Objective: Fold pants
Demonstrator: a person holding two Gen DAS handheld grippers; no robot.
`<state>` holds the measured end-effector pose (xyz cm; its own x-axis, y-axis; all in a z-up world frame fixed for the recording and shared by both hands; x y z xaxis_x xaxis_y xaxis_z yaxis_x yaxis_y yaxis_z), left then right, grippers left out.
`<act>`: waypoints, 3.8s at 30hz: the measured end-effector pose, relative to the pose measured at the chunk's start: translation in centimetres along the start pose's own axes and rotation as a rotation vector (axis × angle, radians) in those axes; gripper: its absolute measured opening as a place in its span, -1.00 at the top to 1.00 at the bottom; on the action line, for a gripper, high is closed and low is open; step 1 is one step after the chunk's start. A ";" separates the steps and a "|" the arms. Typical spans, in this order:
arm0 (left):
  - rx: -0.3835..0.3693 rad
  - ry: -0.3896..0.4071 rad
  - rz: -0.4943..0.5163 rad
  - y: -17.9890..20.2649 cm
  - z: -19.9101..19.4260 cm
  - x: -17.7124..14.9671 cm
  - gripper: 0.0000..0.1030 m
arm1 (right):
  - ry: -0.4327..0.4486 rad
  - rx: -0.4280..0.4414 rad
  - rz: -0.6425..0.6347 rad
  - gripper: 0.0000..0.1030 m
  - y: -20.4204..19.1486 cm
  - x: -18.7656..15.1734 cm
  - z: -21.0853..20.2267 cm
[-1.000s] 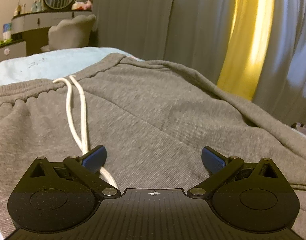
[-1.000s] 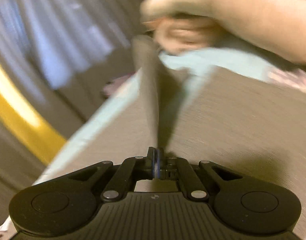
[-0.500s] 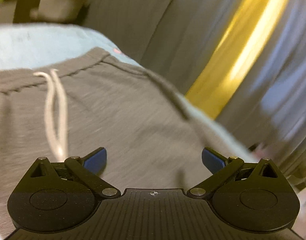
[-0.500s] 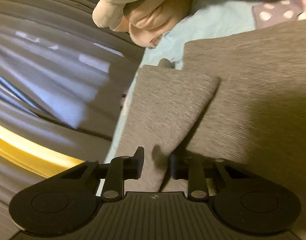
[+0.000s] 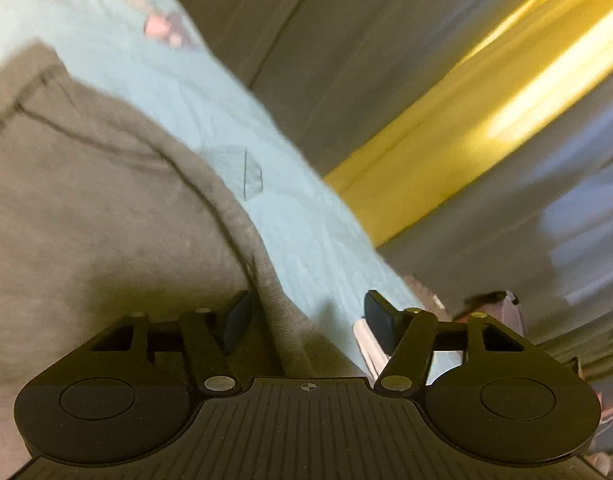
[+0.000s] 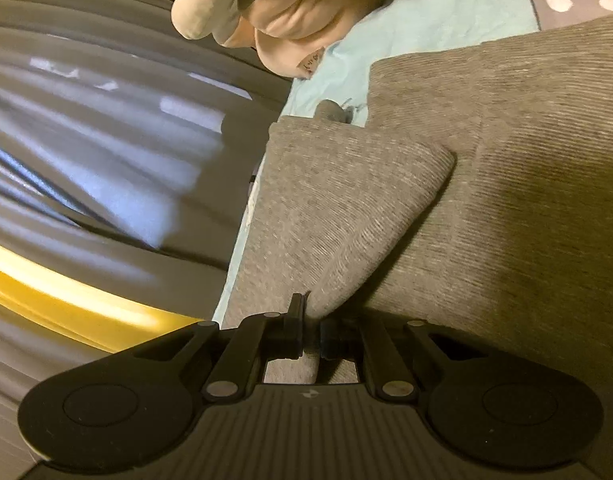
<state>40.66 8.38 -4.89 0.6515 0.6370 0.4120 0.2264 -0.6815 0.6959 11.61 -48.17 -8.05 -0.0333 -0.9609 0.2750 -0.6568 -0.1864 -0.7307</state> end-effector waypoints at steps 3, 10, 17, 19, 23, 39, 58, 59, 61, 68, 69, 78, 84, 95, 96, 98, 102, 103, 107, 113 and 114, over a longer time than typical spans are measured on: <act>0.087 -0.035 0.058 -0.2 1.3 -0.1 0.86 | 0.015 0.007 -0.011 0.90 0.0 -0.4 -0.3; -0.036 0.057 0.186 2.4 -7.8 -1.5 0.88 | 0.037 0.072 -0.019 0.91 -0.4 0.5 -2.9; -0.226 0.133 0.188 1.1 -23.2 -6.6 0.87 | 0.093 0.129 -0.029 0.91 0.2 3.0 -12.2; -0.237 0.133 0.174 -0.8 -26.0 -9.0 0.87 | 0.099 0.103 -0.102 0.91 1.0 3.5 -15.1; -0.176 0.074 0.102 -6.0 -28.3 -14.3 0.87 | 0.053 -0.040 -0.224 0.91 3.9 3.7 -18.5; 0.057 0.179 -0.039 -14.8 -27.8 -10.8 -0.12 | -0.073 -0.233 -0.211 0.49 8.5 1.6 -15.6; 0.283 0.240 0.185 -14.8 -32.7 -11.0 -0.31 | 0.069 -0.557 -0.474 0.71 7.5 3.5 -17.9; 0.323 0.274 0.217 -13.9 -33.6 -11.6 -0.53 | 0.102 -0.576 -0.476 0.60 7.8 3.8 -18.6; 0.343 0.342 0.306 -12.0 -34.8 -12.1 -0.53 | 0.174 -0.641 -0.487 0.27 7.9 4.3 -20.0; 0.119 0.249 0.521 -3.9 -31.6 -15.0 -0.60 | 0.323 -0.430 -0.507 0.22 3.8 2.8 -23.0; 0.101 0.207 0.547 -3.0 -30.1 -15.7 -0.60 | 0.280 -0.367 -0.513 0.13 3.1 2.0 -22.1; 0.192 -0.025 0.728 -0.4 -17.7 -19.4 -0.33 | -0.048 -0.361 -0.735 -0.38 0.5 -5.6 -11.9; 0.284 0.019 0.826 0.5 -12.4 -18.8 -0.53 | -0.037 -0.364 -0.861 -0.93 -0.4 -7.9 -9.5; 0.156 0.016 0.722 2.5 -16.9 -18.1 -0.67 | 0.011 -0.384 -0.896 -0.93 -0.4 -8.5 -9.3; 0.102 -0.003 0.722 2.4 -18.2 -19.1 -0.72 | 0.011 -0.385 -0.896 -0.93 -0.4 -8.5 -9.3; 0.076 -0.043 0.748 1.7 -19.2 -21.2 -0.84 | 0.008 -0.383 -0.896 -0.93 -0.4 -8.5 -9.3; 0.320 -0.138 0.759 -1.9 -18.4 -23.2 -0.83 | -0.013 -0.332 -0.814 -0.92 0.1 -7.4 -10.4; 0.321 -0.120 0.711 -2.3 -18.8 -22.7 -0.84 | -0.021 -0.315 -0.769 -0.92 0.4 -6.8 -11.0; 0.322 0.007 0.606 -2.8 -22.1 -21.5 -0.79 | -0.022 -0.300 -0.608 -0.90 1.7 -4.3 -13.6; 0.260 -0.003 0.394 -6.0 -25.3 -20.3 -0.81 | -0.077 -0.291 -0.420 -0.88 4.0 -2.1 -15.1; 0.247 0.015 0.364 -6.3 -25.9 -20.4 -0.81 | -0.077 -0.292 -0.416 -0.86 4.0 -2.1 -15.1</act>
<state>7.18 9.05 -2.40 0.7107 0.3430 0.6142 0.1511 -0.9271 0.3430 -2.35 -43.82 -2.15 0.3242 -0.8321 0.4501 -0.7862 -0.5016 -0.3610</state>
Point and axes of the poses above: each gripper's, at about its wrist camera, not at the fingertips, and z roughly the way its jaws point, y to its right, x to its top, the point moved 2 cm from there along z, roughly the way its jaws point, and after that the axes turned 13 degrees about -x, right-handed, at the moved point
